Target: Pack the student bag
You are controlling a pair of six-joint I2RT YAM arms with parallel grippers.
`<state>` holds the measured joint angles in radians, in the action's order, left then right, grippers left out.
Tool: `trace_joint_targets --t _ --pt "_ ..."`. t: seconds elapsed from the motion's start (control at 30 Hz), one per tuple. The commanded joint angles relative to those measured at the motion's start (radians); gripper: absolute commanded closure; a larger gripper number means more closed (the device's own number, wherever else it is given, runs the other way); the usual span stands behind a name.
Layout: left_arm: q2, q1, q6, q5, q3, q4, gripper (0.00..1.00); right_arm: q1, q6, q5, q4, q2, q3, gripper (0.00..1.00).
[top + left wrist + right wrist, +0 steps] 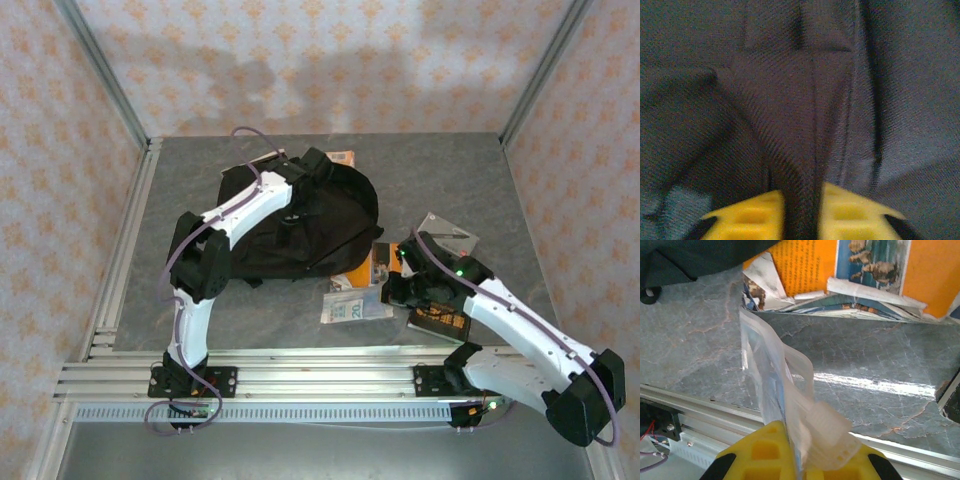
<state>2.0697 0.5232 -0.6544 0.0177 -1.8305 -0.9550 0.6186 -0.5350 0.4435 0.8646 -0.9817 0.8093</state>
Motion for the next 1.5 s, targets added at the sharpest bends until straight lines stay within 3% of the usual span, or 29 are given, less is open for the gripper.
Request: trace_joint_targets --t 0.0,0.17,0.33,0.6,0.83,0.97,1.2,1.3,1.4,1.47 --pt "-0.069 -0.019 0.032 0.013 -0.038 -0.016 1.0 -0.008 0.03 -0.186 0.125 0.004 0.094 1.0" --pt "-0.168 -0.043 0.073 -0.053 -0.049 0.005 1.0 -0.008 0.058 -0.283 0.257 0.043 0.295 1.0" --pt "-0.262 -0.063 0.111 -0.145 -0.032 0.048 1.0 -0.008 0.087 -0.474 0.376 0.053 0.505 1.0" --pt "-0.324 -0.105 0.181 -0.31 -0.008 0.103 1.0 -0.008 0.157 -0.63 0.249 0.023 0.658 1.0" --pt "-0.387 -0.147 0.196 -0.428 0.044 0.175 1.0 -0.018 0.141 -0.662 0.112 -0.075 0.642 1.0" --pt "-0.396 -0.164 0.204 -0.469 0.056 0.177 1.0 -0.076 0.076 -0.498 -0.048 -0.109 0.572 1.0" --pt "-0.366 -0.17 0.196 -0.575 0.045 0.168 1.0 -0.215 -0.147 0.064 -0.37 -0.193 0.454 1.0" --pt "-0.366 -0.169 0.135 -0.577 0.075 0.18 1.0 -0.214 -0.194 0.162 -0.447 -0.196 0.44 1.0" --pt "-0.405 -0.168 0.068 -0.511 0.094 0.171 0.66 -0.216 -0.208 0.194 -0.496 -0.177 0.42 1.0" --pt "-0.429 -0.161 0.047 -0.456 0.084 0.14 0.5 -0.217 -0.209 0.206 -0.505 -0.162 0.412 1.0"
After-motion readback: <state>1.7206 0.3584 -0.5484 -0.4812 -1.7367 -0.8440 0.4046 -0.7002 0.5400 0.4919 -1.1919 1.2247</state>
